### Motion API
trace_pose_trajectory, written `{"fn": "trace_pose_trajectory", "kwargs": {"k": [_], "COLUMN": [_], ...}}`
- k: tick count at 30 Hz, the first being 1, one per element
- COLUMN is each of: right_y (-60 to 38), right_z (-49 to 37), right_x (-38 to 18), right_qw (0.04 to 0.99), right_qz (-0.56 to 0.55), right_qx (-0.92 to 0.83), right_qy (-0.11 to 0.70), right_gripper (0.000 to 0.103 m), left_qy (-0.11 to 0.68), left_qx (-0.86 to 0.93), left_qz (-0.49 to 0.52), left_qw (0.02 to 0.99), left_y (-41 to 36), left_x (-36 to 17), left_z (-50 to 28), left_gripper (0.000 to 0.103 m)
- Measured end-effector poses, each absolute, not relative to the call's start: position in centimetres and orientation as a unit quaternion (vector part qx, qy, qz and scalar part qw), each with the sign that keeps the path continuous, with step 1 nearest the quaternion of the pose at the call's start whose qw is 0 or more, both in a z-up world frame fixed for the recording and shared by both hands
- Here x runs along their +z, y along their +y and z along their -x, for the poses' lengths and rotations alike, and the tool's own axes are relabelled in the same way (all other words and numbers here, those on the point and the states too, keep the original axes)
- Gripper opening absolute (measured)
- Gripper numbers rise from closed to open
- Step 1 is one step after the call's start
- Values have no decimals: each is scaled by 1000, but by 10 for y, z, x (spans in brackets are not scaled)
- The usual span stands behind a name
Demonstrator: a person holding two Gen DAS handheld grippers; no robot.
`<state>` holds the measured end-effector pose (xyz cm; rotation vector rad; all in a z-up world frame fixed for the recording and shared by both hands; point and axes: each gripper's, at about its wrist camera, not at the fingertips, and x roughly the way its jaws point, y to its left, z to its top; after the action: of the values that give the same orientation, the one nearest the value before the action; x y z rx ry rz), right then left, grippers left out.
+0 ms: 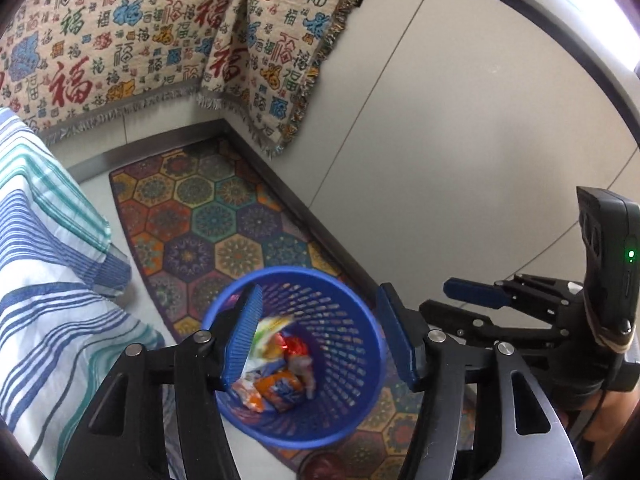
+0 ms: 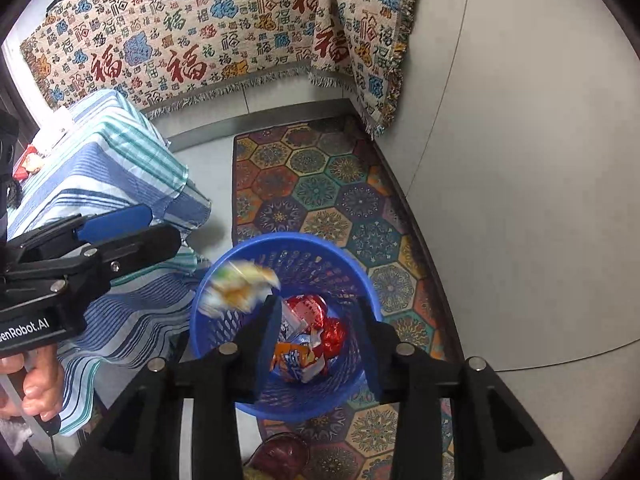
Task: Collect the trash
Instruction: 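Move both tools back over the table toward the black mesh and red tube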
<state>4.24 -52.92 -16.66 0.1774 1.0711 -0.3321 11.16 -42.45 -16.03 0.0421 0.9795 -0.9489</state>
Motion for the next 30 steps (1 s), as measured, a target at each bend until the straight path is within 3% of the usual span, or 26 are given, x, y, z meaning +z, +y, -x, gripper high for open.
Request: {"fn": "trace_pose_trajectory", "kwargs": {"k": [5,7,12,22,30], "right_y": [-519,-508,-463,-299,-206], "right_z": [-44,-47,-56,-105,-153], "right_x": [-142,-127,-95,-104,-134], "right_qw": [867,881,919,920,894], "right_qz": [-58,-39,-14,40,73], "right_qx": [-176,-176,-145,51,116], "right_qy": [463,438,367,387,426], "right_gripper": [37,37,51,52,52], "left_qy": [438,430,406,440,437], "left_qx": [-432,-434,-399,-218,-137], "left_qz": [-4,0,-44,-80,-66], "left_qw": [788,792,821,867,886], "left_y": [-398,-376,-292,-111,-34], "left_x": [-135,-120,-101,-131,-138], "left_z": [-111,-107,-91,-125,-171], "left_gripper": [70,78,92,92,92]}}
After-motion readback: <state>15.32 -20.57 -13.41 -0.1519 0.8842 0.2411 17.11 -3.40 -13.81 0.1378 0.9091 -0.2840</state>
